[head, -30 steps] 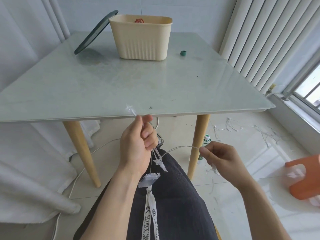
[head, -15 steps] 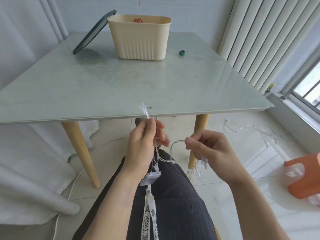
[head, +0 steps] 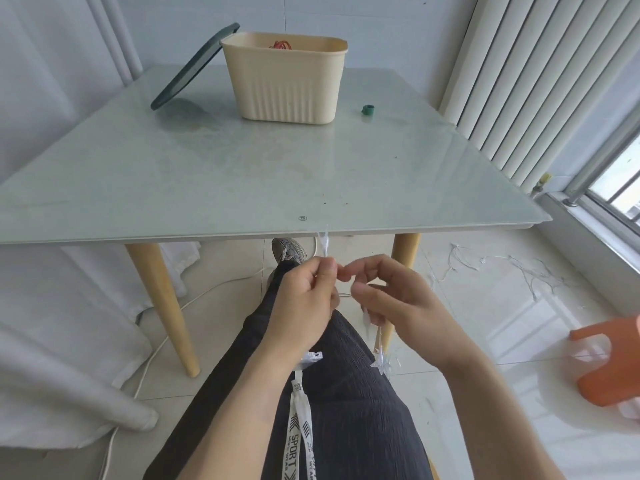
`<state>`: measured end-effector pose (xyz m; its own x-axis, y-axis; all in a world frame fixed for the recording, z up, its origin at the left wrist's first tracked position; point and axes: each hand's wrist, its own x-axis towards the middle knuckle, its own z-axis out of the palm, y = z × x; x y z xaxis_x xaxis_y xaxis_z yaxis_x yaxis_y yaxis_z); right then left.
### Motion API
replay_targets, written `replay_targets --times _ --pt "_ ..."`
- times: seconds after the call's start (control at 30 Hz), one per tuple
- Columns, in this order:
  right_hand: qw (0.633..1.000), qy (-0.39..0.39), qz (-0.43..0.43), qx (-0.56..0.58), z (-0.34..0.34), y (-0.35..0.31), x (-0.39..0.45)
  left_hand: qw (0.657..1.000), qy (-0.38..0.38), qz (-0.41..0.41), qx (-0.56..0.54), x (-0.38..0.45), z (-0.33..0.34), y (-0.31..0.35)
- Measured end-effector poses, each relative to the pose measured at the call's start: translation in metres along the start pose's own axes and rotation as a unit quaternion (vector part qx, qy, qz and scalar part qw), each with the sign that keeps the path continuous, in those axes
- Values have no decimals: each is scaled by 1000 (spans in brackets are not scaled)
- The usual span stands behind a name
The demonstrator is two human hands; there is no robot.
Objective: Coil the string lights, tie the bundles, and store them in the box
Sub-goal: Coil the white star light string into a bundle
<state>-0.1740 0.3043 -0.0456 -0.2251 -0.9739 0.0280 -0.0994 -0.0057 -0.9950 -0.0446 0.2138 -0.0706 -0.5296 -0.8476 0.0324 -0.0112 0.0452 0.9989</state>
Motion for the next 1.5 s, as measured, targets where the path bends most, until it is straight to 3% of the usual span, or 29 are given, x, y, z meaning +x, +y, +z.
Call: replay_targets --times 0.07,0.13,0.27,0.37,0.5,0.6,0.83,0.93,1.03,1.1,1.2,1.33,1.5 --pt "999 -38 -4 28 -6 3 -2 997 7 -32 -66 0 -3 3" --pt "998 -54 10 -42 -12 7 -4 992 5 -50 -119 0 -6 5" --pt "951 -51 162 -259 -13 10 -4 989 13 -41 -138 -1 -6 6" --pt "941 -60 230 -239 -13 6 -6 993 9 -27 -111 -3 -3 7" --pt "983 -102 150 19 -14 -2 -9 997 28 -6 -70 -4 -3 5" --pt "986 -40 112 113 -10 -2 -8 998 39 7 -52 -5 -3 3" --pt "981 186 1 -46 7 -8 -4 999 3 3 -47 -8 -1 2" --pt "947 269 -87 -152 24 -2 -4 997 -36 -28 -56 -10 1 4" --pt "902 300 -217 -220 38 9 -3 994 -84 -42 -63 -13 1 5" --pt "893 307 -249 -215 40 13 -2 992 -89 -47 -71 -14 -1 5" --pt "907 294 -230 -195 42 13 -3 995 -67 -30 -69 -13 -4 2" --pt "934 328 -122 -70 40 13 -3 997 -54 7 -46 -13 -6 -2" --pt "956 274 -11 -105 36 18 0 991 -65 15 -120 -14 -6 2"
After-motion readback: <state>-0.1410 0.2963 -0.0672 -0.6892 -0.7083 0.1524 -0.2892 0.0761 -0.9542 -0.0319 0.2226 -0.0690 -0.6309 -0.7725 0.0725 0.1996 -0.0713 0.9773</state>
